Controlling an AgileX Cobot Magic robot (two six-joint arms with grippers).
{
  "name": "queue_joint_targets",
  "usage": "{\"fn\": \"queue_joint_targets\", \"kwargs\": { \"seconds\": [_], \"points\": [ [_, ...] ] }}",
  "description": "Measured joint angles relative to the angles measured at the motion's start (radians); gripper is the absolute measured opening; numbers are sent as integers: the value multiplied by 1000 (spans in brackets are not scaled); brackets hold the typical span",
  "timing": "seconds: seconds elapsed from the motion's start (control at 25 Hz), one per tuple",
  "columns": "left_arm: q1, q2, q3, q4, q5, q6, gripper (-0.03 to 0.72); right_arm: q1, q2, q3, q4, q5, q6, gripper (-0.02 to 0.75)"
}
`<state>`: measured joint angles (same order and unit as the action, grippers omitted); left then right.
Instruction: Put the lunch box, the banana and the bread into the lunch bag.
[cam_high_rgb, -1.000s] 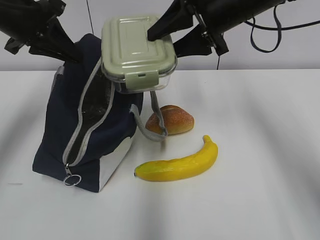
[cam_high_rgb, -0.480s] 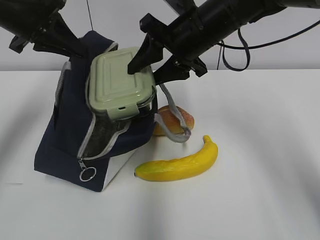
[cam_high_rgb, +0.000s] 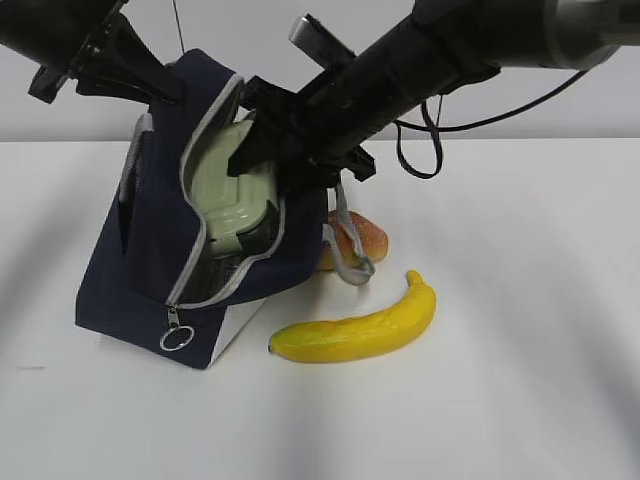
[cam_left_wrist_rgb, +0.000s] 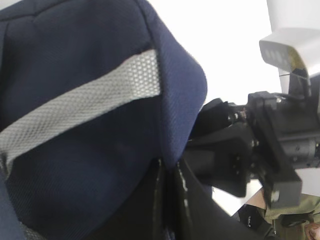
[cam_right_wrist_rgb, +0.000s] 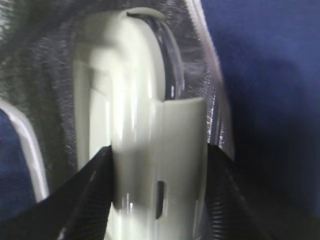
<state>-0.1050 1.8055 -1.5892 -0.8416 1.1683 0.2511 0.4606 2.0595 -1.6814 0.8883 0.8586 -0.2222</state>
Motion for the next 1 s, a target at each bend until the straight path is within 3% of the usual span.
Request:
{"fn": "queue_joint_targets", "kwargs": {
  "seconds": [0.44,1.0],
  "points": [
    [0,0,0,-3,-18,0,-13,108,72,-13,29,-186,0,413],
    [4,0,0,-3,-48,0,-13,112,73,-14,35,-221,0,416]
  ]
}}
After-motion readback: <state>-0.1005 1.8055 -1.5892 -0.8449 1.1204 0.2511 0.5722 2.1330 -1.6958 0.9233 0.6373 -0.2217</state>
